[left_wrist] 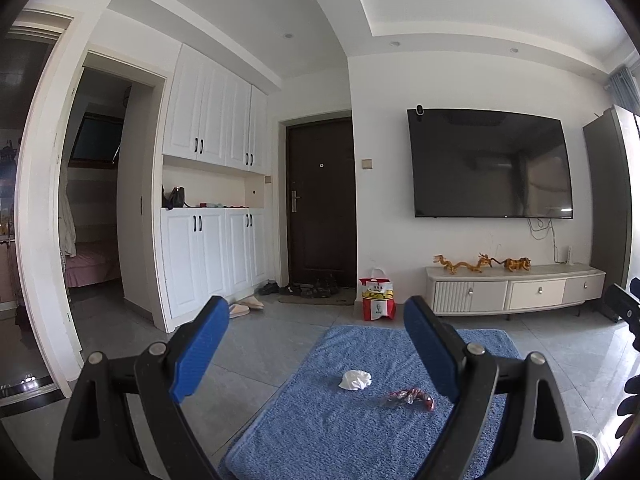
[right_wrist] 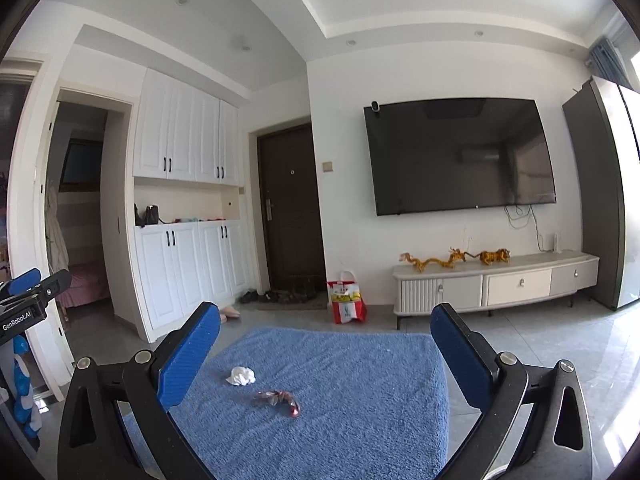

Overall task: Collect trash
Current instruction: 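Lower both open grippers toward the white tissue and red wrapper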

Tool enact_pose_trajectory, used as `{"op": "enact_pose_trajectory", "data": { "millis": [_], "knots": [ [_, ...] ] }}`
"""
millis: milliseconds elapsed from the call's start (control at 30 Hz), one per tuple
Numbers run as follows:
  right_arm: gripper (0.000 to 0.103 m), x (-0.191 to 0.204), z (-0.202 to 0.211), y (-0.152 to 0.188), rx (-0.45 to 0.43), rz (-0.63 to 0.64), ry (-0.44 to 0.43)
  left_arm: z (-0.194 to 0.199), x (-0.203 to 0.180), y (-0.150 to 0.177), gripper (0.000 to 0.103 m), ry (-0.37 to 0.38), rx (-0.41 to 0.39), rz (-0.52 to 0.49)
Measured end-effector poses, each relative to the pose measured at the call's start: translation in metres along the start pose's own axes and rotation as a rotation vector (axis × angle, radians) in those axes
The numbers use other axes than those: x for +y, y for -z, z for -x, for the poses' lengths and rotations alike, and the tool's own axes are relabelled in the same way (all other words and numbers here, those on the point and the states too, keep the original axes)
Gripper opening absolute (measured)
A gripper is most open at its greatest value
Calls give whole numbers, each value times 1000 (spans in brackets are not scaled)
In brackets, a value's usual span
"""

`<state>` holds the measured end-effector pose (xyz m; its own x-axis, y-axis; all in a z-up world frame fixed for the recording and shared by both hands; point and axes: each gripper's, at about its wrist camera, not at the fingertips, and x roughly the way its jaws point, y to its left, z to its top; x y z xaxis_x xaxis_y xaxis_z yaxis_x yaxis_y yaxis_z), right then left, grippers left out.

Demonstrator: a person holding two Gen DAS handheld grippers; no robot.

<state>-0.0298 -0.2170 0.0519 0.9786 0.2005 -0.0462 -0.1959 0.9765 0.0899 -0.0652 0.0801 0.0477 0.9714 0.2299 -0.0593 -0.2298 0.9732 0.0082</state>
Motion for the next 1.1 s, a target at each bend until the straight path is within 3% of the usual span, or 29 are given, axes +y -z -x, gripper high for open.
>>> {"op": "enact_pose_trajectory", "data": {
  "millis": [333,800,1100],
  "knots": [
    [103,6,15,-5,-44,9,-30,24,7,-8,89,-38,-73,8],
    [103,-2,6,5,21,14,-28,25,5,-6,90,-64,-69,23],
    [103,-8,-10,21,74,-3,-25,4,-9,5,90,-45,-15,-1]
  ]
}}
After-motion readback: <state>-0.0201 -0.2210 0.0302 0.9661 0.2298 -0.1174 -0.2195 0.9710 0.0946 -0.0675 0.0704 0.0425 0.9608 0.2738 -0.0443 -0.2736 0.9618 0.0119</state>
